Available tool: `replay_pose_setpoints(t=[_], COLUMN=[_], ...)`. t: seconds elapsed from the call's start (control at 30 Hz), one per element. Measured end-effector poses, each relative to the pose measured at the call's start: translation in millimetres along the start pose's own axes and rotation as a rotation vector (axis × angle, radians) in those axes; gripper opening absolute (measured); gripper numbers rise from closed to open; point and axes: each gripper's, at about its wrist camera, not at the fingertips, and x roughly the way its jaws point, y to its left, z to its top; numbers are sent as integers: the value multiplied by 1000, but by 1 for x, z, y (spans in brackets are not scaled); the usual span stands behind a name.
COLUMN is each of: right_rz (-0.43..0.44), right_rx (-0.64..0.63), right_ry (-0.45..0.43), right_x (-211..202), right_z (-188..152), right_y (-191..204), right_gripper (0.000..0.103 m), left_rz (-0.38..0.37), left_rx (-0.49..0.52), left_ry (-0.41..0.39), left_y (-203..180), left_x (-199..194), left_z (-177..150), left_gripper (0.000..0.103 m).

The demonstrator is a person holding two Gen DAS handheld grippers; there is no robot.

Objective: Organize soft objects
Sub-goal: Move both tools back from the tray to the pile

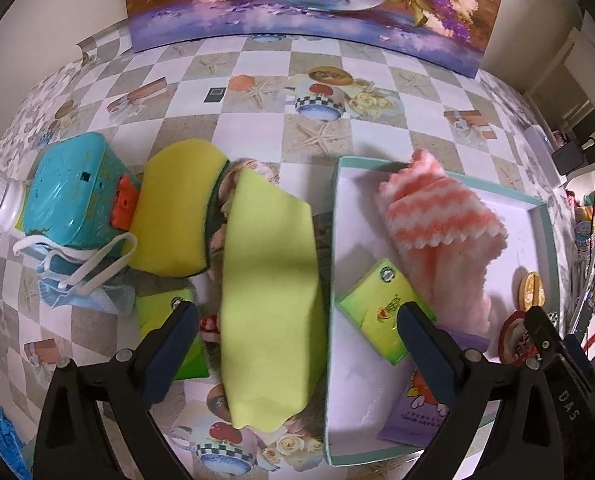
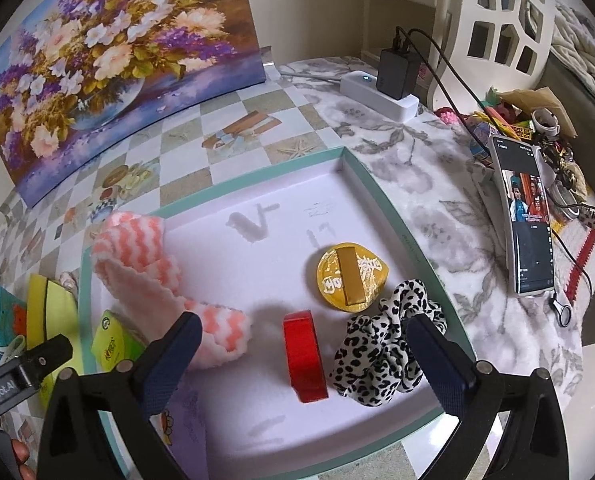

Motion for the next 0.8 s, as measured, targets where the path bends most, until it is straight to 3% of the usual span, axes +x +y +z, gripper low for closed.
replay_pose_setpoints(t=[0.23, 0.53, 0.8], right_rz=[67, 104, 170], right_rx=[-35, -113, -178], right_ry=[-2, -20, -34], right_x=[-13, -34, -51], right_z=[-5, -14, -28], right_y=[20, 54, 94], right_gripper=[103, 103, 103], left_rz=[-3, 85, 108], left_rx=[-22, -28, -27], left_ry=[-18, -91, -151], left_y=[15, 46, 73], left_x=[-11, -39, -65], left_z=[-1, -6, -13], left_gripper=[99, 99, 99])
